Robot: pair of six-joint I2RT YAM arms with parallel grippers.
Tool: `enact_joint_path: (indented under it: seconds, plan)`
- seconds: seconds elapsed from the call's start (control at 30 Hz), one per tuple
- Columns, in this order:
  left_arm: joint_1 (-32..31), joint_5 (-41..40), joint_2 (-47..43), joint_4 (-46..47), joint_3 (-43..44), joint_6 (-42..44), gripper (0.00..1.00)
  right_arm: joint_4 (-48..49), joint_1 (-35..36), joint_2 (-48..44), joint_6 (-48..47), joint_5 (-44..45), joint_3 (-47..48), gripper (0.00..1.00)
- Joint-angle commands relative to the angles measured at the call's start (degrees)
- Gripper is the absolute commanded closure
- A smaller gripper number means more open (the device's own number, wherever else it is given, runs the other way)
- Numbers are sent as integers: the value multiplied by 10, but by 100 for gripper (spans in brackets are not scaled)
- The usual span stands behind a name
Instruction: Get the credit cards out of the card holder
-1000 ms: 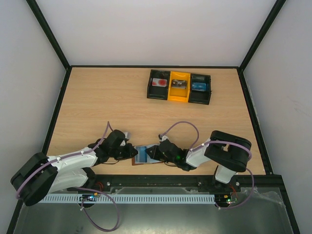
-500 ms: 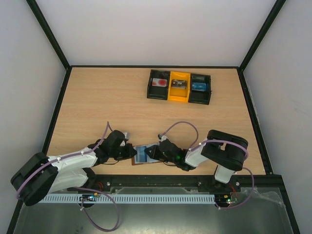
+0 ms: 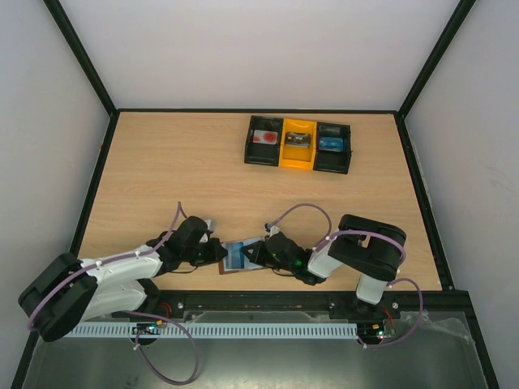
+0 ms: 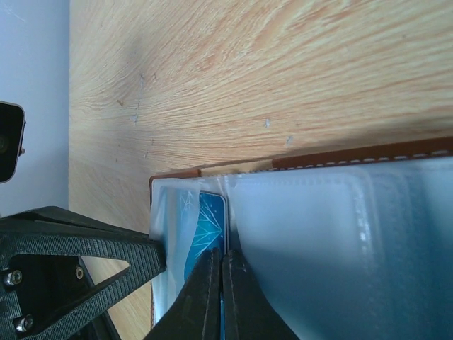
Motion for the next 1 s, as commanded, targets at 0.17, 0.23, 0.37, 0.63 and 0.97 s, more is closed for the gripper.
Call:
enact_joint_path:
  seconds: [0.17,0.23,0.37,0.63,0.97]
  plan:
    - [-2,5,29,11,5,-3,91,34,6,-17,10,-8,-22,98]
    - [-2,2,35,11,4,-2,93,32,6,-32,9,5,-33,98]
    - [-1,3,51,10,4,7,95,11,4,-63,1,26,-48,98]
    - [-2,6,44,21,-7,1,97,16,4,-41,-2,4,-33,97]
    - [-2,2,38,11,-8,3,97,-39,4,-19,-9,14,-3,80]
